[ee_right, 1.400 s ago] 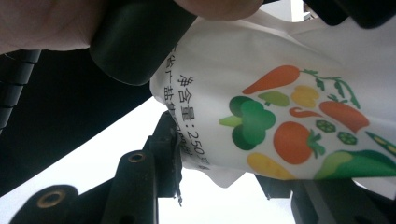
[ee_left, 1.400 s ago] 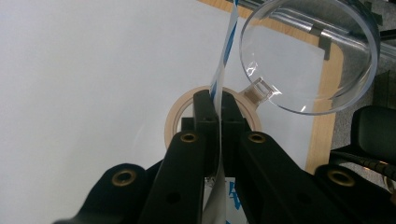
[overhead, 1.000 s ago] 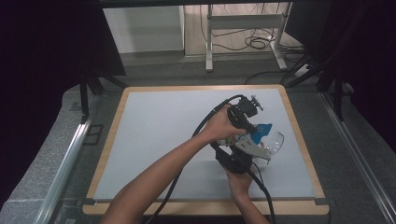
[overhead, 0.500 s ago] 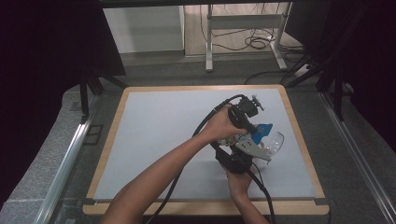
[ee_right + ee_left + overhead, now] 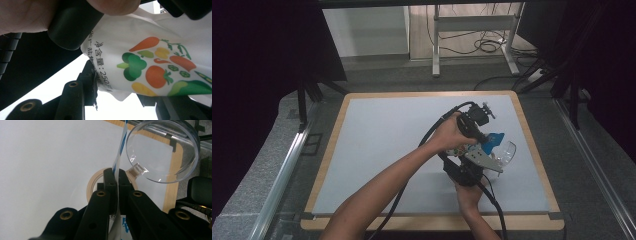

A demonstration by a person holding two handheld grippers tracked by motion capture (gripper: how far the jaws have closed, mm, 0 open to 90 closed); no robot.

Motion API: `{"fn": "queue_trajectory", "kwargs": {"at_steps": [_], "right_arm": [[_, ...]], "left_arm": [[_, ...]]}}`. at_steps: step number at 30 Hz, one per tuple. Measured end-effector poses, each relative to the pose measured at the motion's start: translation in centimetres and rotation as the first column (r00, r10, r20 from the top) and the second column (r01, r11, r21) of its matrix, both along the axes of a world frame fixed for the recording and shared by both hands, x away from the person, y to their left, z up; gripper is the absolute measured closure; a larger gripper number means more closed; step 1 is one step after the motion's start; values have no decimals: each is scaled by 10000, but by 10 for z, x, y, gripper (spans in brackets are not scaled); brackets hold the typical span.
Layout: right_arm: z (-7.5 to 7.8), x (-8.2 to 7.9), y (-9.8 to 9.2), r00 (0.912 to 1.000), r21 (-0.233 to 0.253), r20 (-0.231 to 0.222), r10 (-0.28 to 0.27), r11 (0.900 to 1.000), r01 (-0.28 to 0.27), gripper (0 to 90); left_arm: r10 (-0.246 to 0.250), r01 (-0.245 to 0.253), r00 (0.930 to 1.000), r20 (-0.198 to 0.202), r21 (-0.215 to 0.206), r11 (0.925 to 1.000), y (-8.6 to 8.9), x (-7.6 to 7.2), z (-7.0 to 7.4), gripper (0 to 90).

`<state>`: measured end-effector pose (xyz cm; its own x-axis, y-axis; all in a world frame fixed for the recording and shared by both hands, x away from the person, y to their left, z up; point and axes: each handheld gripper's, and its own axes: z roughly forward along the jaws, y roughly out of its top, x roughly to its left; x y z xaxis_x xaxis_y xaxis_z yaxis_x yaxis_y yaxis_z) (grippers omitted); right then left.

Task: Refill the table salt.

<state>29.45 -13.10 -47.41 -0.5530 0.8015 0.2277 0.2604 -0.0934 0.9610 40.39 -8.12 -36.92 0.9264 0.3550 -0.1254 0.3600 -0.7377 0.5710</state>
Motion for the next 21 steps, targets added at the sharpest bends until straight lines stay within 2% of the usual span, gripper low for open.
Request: {"fn": "queue_trajectory", "kwargs": {"at_steps": [21], "right_arm": [[0, 0, 2, 10000, -43, 35, 30, 10000, -30, 579]], "left_arm": [[-27, 27, 10000, 5, -51, 10000, 3, 0, 0, 900]]}}
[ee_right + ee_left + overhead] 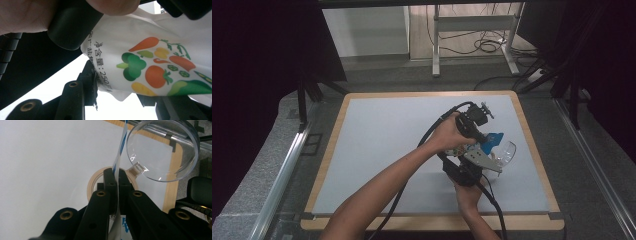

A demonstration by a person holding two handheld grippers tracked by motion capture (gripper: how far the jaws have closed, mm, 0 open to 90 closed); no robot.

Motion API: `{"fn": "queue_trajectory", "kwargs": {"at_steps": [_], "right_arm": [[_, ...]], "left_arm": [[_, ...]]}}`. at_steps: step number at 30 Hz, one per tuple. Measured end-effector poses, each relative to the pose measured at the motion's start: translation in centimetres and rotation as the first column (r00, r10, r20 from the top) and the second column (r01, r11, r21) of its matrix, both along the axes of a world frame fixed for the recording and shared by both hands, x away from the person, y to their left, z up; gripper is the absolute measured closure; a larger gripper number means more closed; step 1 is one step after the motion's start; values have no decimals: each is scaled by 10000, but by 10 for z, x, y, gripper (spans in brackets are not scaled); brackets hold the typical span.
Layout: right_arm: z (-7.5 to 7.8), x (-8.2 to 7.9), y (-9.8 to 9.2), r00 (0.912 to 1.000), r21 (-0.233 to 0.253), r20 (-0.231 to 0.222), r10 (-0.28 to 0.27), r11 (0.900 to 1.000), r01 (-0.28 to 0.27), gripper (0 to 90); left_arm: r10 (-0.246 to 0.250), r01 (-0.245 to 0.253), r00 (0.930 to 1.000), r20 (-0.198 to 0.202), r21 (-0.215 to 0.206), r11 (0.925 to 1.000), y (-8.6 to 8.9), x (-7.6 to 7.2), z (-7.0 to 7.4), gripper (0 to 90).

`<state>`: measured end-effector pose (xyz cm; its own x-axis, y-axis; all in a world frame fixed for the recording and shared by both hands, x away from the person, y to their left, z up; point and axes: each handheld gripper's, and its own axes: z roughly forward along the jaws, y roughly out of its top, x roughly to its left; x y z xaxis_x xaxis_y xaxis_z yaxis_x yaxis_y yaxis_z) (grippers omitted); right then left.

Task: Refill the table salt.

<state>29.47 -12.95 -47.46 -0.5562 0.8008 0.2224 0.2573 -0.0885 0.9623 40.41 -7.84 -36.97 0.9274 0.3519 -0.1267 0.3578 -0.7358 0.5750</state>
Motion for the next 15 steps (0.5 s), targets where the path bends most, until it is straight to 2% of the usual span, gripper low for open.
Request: {"fn": "queue_trajectory", "kwargs": {"at_steps": [15], "right_arm": [[0, 0, 0, 9999, 127, -34, -101, 9999, 101, 579]], "left_arm": [[18, -18, 10000, 17, 72, 10000, -2, -1, 0, 900]]}}
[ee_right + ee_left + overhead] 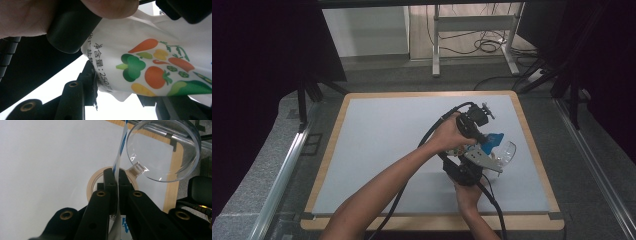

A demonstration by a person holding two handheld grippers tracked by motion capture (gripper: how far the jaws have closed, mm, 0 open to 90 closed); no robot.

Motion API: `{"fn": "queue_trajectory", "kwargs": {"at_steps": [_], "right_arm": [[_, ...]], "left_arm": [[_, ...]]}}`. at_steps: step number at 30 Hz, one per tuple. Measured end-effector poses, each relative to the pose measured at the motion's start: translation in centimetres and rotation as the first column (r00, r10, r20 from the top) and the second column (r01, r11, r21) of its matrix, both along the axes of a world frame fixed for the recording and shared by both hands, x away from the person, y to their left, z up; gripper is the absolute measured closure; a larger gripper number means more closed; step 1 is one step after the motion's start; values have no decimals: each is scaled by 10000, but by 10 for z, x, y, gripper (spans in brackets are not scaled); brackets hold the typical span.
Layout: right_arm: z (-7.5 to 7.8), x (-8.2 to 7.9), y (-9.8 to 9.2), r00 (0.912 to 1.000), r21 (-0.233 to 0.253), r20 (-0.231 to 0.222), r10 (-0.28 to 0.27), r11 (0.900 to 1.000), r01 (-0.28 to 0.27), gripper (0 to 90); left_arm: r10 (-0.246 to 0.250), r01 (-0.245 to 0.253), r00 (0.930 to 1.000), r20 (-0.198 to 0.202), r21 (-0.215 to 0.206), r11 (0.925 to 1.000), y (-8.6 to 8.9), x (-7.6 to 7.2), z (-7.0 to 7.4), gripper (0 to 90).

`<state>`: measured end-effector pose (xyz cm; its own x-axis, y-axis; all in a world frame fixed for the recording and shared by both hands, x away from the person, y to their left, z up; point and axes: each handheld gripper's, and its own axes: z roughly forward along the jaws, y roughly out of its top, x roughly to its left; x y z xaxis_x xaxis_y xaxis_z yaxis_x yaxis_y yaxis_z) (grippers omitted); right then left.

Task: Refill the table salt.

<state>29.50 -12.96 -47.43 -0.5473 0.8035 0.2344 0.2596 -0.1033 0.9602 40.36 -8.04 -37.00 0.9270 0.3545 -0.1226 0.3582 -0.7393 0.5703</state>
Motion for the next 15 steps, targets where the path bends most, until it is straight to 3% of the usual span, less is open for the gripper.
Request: {"fn": "queue_trajectory", "kwargs": {"at_steps": [15], "right_arm": [[0, 1, 0, 10000, 44, -1, 14, 10000, -14, 579]], "left_arm": [[36, -36, 10000, -15, -49, 10000, 0, 0, -1, 900]]}}
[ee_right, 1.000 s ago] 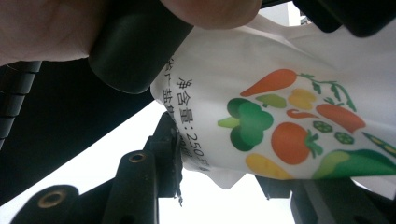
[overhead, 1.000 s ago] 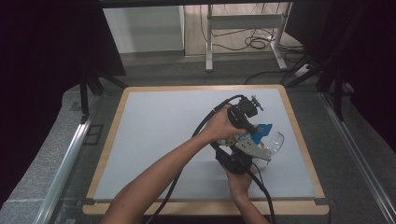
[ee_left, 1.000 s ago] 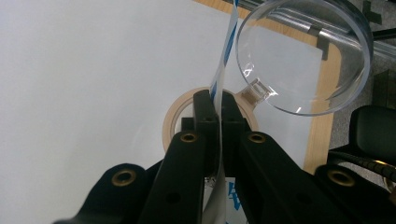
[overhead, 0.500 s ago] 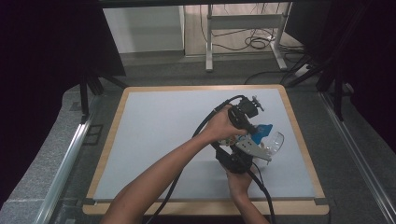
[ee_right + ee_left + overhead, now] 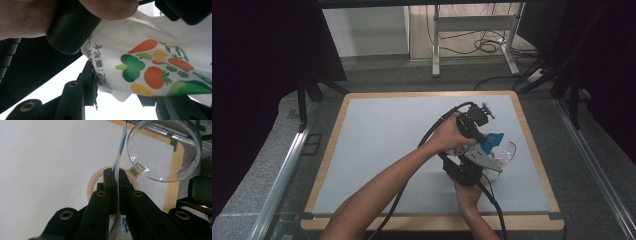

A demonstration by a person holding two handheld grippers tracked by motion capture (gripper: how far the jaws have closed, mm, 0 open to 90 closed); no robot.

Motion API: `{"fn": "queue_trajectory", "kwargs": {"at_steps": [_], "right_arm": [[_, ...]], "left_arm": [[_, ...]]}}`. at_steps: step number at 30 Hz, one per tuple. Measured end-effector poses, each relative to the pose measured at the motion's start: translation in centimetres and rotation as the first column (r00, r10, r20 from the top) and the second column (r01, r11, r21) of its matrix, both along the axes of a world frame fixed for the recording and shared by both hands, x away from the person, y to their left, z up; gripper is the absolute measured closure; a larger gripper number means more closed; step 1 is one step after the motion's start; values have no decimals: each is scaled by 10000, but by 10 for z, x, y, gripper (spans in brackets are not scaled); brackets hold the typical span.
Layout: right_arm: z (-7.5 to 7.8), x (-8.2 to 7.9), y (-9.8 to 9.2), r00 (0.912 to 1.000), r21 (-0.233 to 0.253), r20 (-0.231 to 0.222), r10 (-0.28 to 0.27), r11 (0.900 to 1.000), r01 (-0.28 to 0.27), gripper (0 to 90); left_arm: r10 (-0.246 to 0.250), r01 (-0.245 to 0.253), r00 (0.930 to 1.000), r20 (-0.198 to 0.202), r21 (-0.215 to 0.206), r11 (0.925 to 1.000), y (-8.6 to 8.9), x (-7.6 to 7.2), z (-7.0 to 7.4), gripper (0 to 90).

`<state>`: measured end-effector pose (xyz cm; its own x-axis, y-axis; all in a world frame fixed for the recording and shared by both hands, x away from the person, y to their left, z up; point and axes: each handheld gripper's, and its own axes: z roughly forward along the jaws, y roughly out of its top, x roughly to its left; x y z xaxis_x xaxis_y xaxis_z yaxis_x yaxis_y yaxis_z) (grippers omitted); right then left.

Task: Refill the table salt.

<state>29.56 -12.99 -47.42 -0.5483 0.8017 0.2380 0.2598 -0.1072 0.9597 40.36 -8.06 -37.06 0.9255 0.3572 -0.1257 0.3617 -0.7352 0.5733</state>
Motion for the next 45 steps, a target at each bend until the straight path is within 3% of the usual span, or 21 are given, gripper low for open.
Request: {"fn": "queue_trajectory", "kwargs": {"at_steps": [28, 45], "right_arm": [[-4, 0, 1, 9999, -221, 30, 140, 9997, -139, 580], [-19, -5, 6, 10000, -942, 57, 61, 9955, -56, 580]], "left_arm": [[54, -54, 10000, -13, -22, 10000, 3, 1, -3, 900], [200, -204, 9997, -151, -277, 9994, 16, 2, -9, 899]]}}
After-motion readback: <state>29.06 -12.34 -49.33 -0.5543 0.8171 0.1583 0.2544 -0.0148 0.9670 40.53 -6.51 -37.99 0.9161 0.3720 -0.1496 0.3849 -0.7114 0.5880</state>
